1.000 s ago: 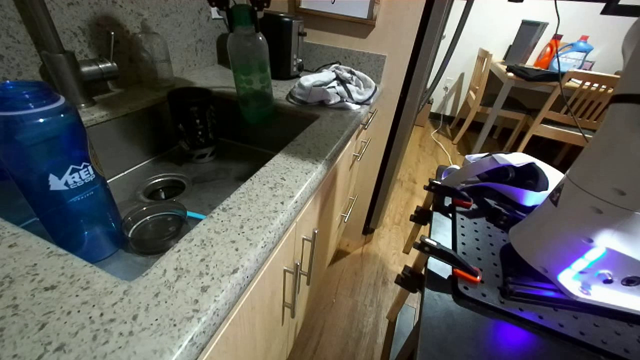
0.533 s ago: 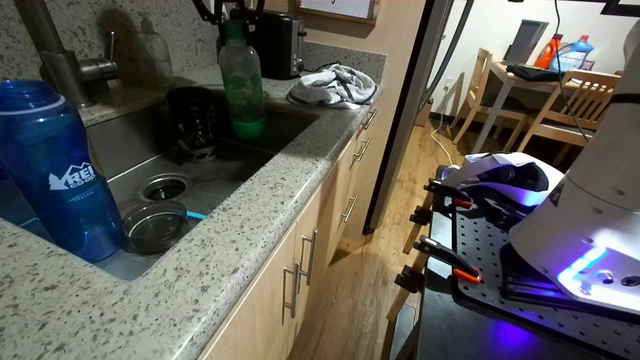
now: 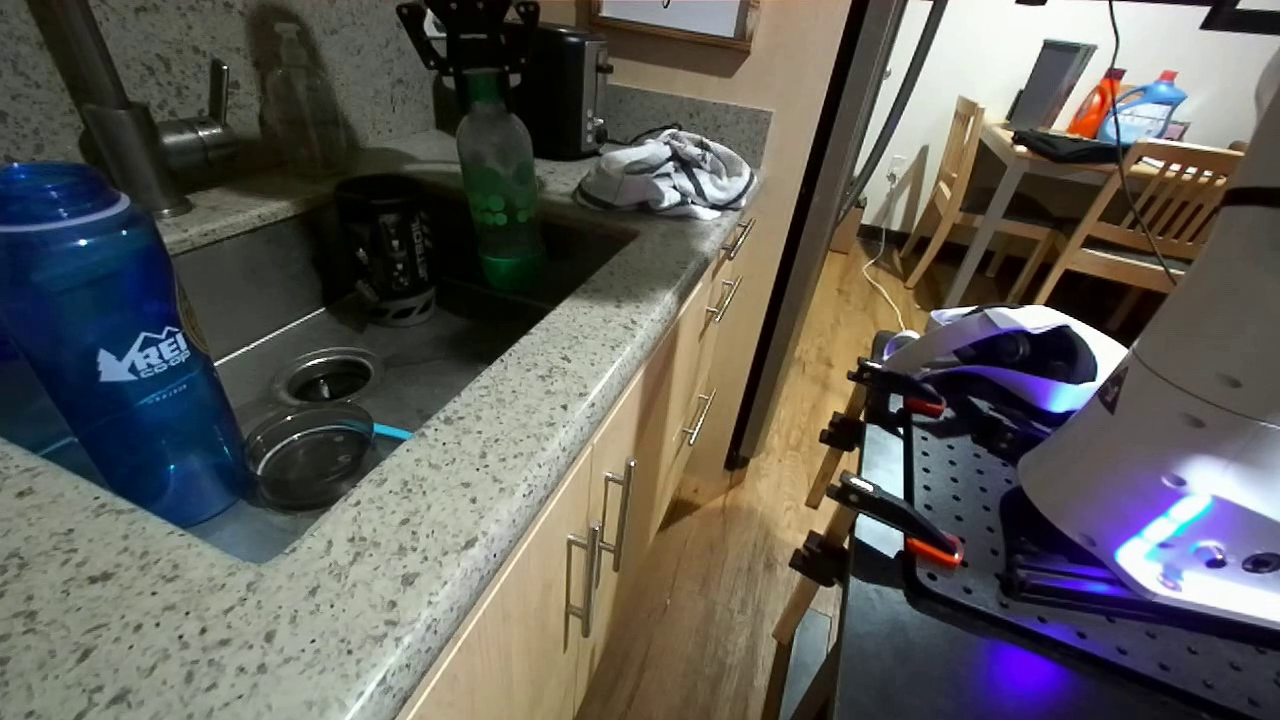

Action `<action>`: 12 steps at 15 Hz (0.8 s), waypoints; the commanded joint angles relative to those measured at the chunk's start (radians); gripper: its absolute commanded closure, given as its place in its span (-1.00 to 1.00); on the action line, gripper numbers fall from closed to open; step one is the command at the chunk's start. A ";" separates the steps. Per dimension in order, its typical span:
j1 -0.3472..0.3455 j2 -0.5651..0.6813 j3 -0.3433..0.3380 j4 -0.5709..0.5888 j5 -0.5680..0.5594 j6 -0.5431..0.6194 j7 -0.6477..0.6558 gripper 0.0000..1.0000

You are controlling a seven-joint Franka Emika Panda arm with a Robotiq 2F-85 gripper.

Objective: Put the blue bottle, the black mug, and the green bottle in the sink

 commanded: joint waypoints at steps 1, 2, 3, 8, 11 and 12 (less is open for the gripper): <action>-0.015 0.092 -0.017 0.122 0.039 -0.056 -0.009 0.55; -0.018 0.112 -0.018 0.140 0.046 -0.050 -0.005 0.55; -0.019 0.135 -0.022 0.159 0.052 -0.046 0.002 0.55; -0.024 0.213 -0.026 0.236 0.078 -0.044 0.014 0.55; -0.026 0.237 -0.027 0.269 0.084 -0.045 0.017 0.55; -0.027 0.241 -0.026 0.275 0.087 -0.044 0.016 0.55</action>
